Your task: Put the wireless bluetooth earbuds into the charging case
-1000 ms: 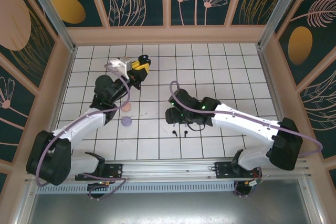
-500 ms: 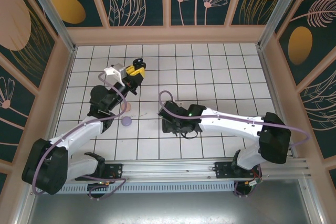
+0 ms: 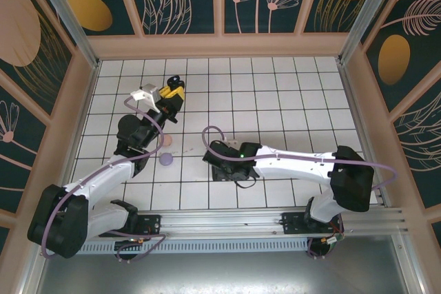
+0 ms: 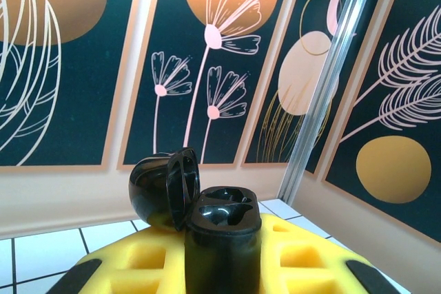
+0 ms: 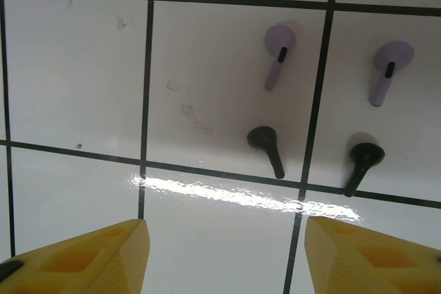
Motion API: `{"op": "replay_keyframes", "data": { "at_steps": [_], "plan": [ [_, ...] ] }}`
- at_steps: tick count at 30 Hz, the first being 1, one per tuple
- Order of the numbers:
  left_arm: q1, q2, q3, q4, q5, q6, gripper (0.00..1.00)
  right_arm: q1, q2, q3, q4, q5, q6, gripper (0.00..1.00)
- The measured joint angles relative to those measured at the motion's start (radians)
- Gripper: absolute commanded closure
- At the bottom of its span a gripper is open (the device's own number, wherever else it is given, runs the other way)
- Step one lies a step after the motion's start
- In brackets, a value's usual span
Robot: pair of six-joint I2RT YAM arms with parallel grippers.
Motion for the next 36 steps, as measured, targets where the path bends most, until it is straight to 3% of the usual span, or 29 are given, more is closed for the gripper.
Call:
{"op": "replay_keyframes", "data": {
  "at_steps": [21,36],
  "plan": [
    [0.0,-0.035,0.0,-0.008,0.025,0.0,1.0,0.0,0.079,0.003,-0.003,0.005,-0.015,0.41],
    [0.0,-0.009,0.0,-0.007,0.059,-0.005,1.0,-0.072,0.107,0.002,0.068,-0.02,-0.084,0.49]
  ]
}}
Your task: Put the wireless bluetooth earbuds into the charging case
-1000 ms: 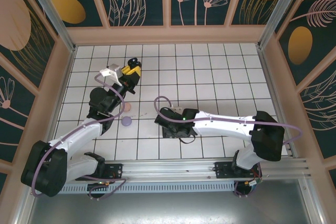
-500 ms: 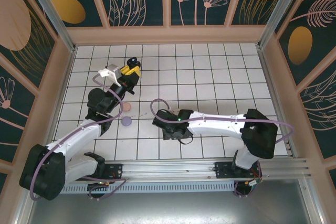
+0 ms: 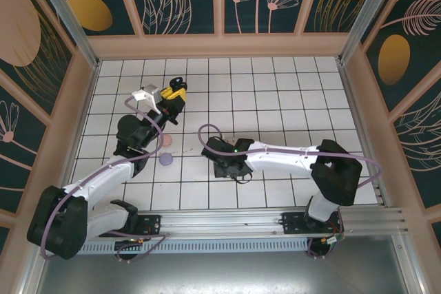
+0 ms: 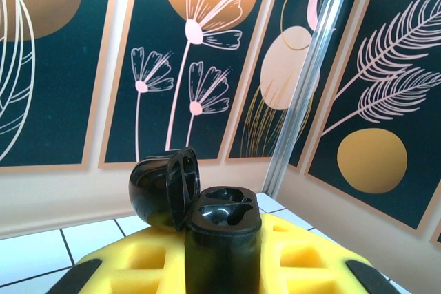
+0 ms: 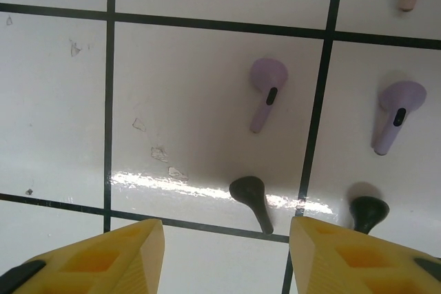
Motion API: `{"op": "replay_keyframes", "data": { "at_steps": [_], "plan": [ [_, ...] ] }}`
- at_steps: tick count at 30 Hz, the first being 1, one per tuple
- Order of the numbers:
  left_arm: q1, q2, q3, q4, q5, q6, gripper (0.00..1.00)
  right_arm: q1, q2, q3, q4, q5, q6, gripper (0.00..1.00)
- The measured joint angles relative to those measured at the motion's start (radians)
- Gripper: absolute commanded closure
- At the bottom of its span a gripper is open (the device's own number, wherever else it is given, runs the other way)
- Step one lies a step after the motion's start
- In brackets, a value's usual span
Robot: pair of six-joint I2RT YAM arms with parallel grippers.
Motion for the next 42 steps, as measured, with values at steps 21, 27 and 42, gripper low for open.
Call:
{"op": "replay_keyframes", "data": {
  "at_steps": [21,27,42],
  "plan": [
    [0.0,0.016,0.0,0.0,0.023,-0.017,1.0,-0.027,0.008,-0.048,0.044,-0.035,-0.043,0.55],
    [0.0,0.02,0.0,0.0,0.027,-0.018,1.0,-0.04,0.008,-0.077,0.05,-0.043,-0.051,0.57],
    [0.0,0.03,0.0,0.0,0.03,-0.018,1.0,-0.048,0.055,-0.079,0.083,-0.08,-0.103,0.58]
  ]
}}
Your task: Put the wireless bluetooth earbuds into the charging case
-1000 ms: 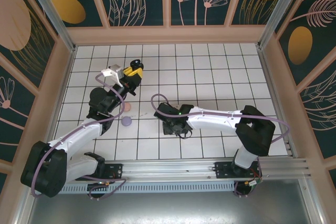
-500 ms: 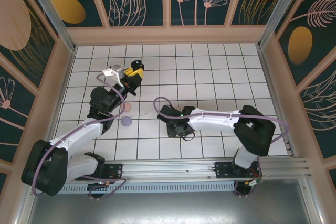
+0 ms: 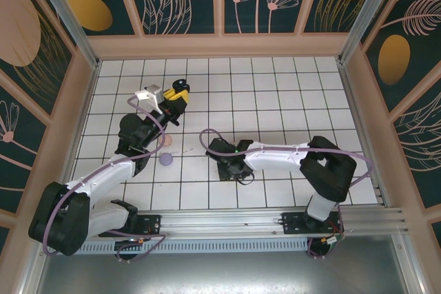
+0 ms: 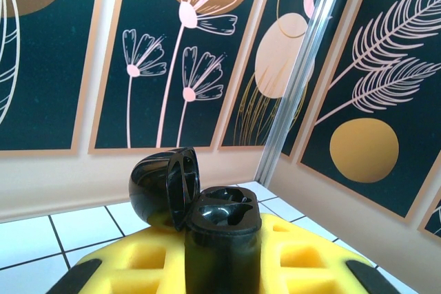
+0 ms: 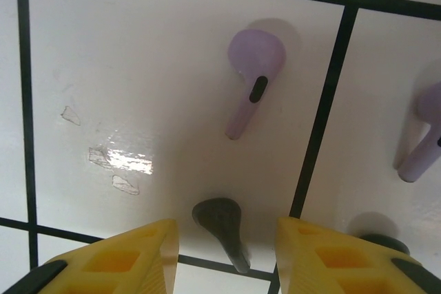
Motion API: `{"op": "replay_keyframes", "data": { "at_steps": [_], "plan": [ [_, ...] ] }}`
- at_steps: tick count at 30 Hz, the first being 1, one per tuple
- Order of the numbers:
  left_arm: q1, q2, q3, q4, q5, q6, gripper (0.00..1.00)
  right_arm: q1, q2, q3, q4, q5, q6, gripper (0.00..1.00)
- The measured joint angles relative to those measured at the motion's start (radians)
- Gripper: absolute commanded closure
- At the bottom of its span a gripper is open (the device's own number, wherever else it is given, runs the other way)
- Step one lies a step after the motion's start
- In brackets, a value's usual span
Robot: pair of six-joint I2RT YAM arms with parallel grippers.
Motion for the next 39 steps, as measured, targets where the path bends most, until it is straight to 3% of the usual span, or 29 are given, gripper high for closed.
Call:
{"op": "replay_keyframes", "data": {
  "at_steps": [28,39],
  "plan": [
    [0.0,0.012,0.0,0.0,0.016,0.0,1.0,-0.018,0.038,0.023,-0.016,-0.004,-0.029,0.65],
    [0.0,0.016,0.0,0.0,0.016,0.0,1.0,-0.019,0.048,0.036,-0.027,-0.004,-0.045,0.74]
  ]
}}
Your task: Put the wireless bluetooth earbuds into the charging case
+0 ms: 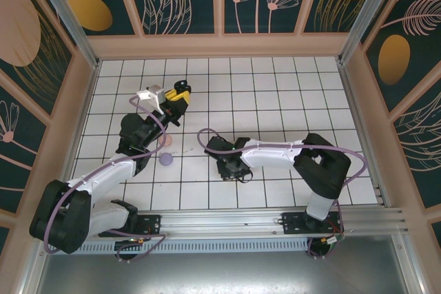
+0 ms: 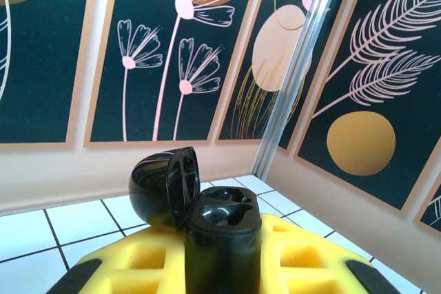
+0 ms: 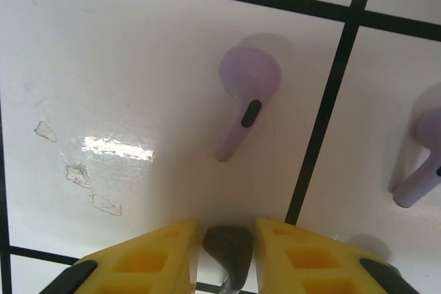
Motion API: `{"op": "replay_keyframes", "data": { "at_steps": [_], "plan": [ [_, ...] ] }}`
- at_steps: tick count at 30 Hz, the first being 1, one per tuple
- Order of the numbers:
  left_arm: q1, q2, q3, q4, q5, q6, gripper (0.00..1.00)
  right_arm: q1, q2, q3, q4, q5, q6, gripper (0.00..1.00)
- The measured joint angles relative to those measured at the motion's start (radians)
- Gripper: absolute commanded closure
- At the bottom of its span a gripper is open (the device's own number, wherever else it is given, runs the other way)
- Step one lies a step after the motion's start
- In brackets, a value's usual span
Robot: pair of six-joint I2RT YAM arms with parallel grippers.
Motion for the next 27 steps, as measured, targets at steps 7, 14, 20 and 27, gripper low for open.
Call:
{"op": "replay_keyframes", "data": {
  "at_steps": [7,14,20,27],
  "plan": [
    [0.0,0.001,0.0,0.0,0.0,0.0,1.0,0.0,0.0,0.002,0.003,-0.001,0.001,0.78],
    [0.0,0.005,0.0,0.001,0.0,0.0,1.0,0.001,0.0,0.005,0.0,0.0,0.0,0.83],
    [0.0,0.005,0.0,0.001,0.0,-0.001,1.0,0.001,-0.001,0.008,0.013,0.001,0.001,0.84],
    [0.0,0.005,0.0,0.0,0.0,0.0,1.0,0.002,-0.052,0.008,0.015,0.021,0.002,0.84]
  ]
}}
